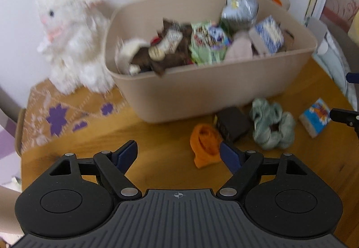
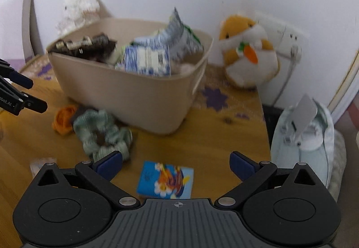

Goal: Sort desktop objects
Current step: 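Move both tools back toward the table items, then grasp the orange sock with the left tool while the right tool grasps the blue cartoon tissue box, then carry the orange sock and blue tissue box over the beige basket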

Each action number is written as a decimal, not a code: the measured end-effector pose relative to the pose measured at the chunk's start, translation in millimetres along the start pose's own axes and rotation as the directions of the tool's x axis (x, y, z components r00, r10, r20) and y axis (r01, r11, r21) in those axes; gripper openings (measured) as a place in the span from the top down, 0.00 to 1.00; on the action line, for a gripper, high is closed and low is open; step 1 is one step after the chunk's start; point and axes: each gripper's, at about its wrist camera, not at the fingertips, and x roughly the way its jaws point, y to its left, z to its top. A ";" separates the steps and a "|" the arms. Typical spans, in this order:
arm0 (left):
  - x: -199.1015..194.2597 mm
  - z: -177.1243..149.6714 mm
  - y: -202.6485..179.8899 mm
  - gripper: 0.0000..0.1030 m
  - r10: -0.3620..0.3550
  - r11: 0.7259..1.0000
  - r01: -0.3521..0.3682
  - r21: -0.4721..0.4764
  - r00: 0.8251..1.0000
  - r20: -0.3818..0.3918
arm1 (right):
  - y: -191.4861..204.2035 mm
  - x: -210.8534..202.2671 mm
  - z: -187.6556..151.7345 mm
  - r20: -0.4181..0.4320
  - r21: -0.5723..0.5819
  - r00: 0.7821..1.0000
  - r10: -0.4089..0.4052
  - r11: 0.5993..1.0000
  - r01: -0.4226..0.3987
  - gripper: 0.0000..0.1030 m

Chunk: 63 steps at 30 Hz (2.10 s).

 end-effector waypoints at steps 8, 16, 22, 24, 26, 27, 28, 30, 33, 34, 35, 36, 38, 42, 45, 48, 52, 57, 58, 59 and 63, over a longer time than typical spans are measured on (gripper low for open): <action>29.5 -2.2 -11.3 0.21 -0.004 1.000 0.003 -0.011 0.999 -0.047 | 7.7 23.4 -14.1 -0.069 0.033 0.997 -0.033 0.999 0.035 0.00; 50.2 -2.8 -20.9 0.21 0.007 1.000 -0.006 0.015 0.997 -0.083 | 6.1 37.2 -23.7 -0.098 0.093 0.994 -0.042 0.994 0.051 0.00; 62.4 -1.5 -21.6 0.21 0.009 1.000 -0.010 -0.010 0.995 -0.094 | 4.7 48.3 -28.1 -0.134 0.099 0.990 -0.049 0.993 0.062 0.12; 66.5 0.3 -20.2 0.21 0.012 1.000 -0.013 -0.015 0.997 -0.080 | 5.7 48.8 -28.2 -0.129 0.100 0.991 -0.041 0.994 0.054 0.14; 67.7 1.5 -22.4 0.28 0.007 1.000 -0.008 -0.011 0.998 -0.063 | 7.5 48.3 -27.2 -0.124 0.096 0.992 -0.034 0.994 0.046 0.19; 67.5 1.7 -23.3 0.33 -0.003 1.000 0.003 -0.010 0.999 -0.050 | 8.4 47.9 -26.7 -0.121 0.095 0.992 -0.027 0.995 0.039 0.23; 67.2 2.0 -23.9 0.43 -0.016 1.000 0.016 -0.011 0.999 -0.041 | 9.4 47.3 -26.0 -0.119 0.091 0.993 -0.022 0.995 0.033 0.27; 66.7 3.6 -24.4 0.58 -0.047 0.999 0.046 -0.023 0.998 -0.041 | 11.4 45.7 -24.5 -0.115 0.083 0.993 -0.010 0.996 0.019 0.36; 65.8 4.9 -26.2 0.75 -0.066 0.998 0.065 -0.015 0.996 -0.055 | 12.6 43.7 -23.9 -0.123 0.082 0.992 0.008 0.997 0.002 0.41; 65.4 4.7 -26.7 0.80 -0.069 0.998 0.069 -0.007 0.996 -0.058 | 12.6 43.2 -24.1 -0.127 0.083 0.992 0.015 0.997 -0.004 0.41; 64.8 4.3 -26.9 0.82 -0.069 0.998 0.069 0.000 0.996 -0.063 | 13.0 42.2 -24.6 -0.129 0.080 0.992 0.014 0.997 -0.004 0.41; 64.3 3.7 -26.6 0.83 -0.068 0.998 0.069 0.003 0.995 -0.066 | 12.9 41.6 -24.9 -0.130 0.075 0.991 0.010 0.997 -0.001 0.41; 63.0 1.6 -24.4 0.85 -0.069 0.998 0.070 0.003 0.995 -0.074 | 12.3 38.4 -26.7 -0.133 0.072 0.991 0.009 0.997 0.001 0.41; 58.3 -4.0 -17.3 0.85 -0.066 0.998 0.066 -0.001 0.995 -0.078 | 9.9 30.4 -27.6 -0.122 0.074 0.992 0.013 0.997 -0.003 0.41; 50.4 -7.1 -10.2 0.85 -0.069 0.998 0.069 -0.002 0.995 -0.069 | 7.2 23.2 -25.5 -0.108 0.069 0.994 0.014 0.998 -0.007 0.41; 39.4 -8.1 -3.2 0.85 -0.063 0.998 0.063 -0.003 0.997 -0.049 | 5.7 14.2 -21.0 -0.090 0.050 0.996 0.014 0.999 -0.010 0.41; 22.5 -8.7 3.4 0.85 -0.057 0.998 0.056 -0.012 0.998 -0.019 | 1.8 0.2 -13.7 -0.053 0.014 0.999 0.003 1.000 -0.002 0.41; -1.0 -3.6 14.2 0.85 -0.056 0.998 0.056 -0.004 0.998 0.036 | -7.8 -18.1 2.3 0.002 0.003 1.000 -0.003 1.000 0.003 0.41; -8.8 0.7 12.6 0.85 -0.054 0.999 0.054 -0.007 0.997 0.048 | -8.4 -22.1 4.5 0.013 -0.001 1.000 -0.006 1.000 0.006 0.41; -16.2 2.7 15.2 0.85 -0.052 0.999 0.053 -0.012 0.997 0.063 | -9.1 -26.2 8.5 0.030 -0.012 0.999 -0.014 1.000 0.014 0.41; -37.4 8.5 27.3 0.85 -0.041 0.999 0.043 -0.023 0.993 0.107 | -10.4 -36.8 26.0 0.097 -0.043 0.995 -0.021 0.999 0.025 0.41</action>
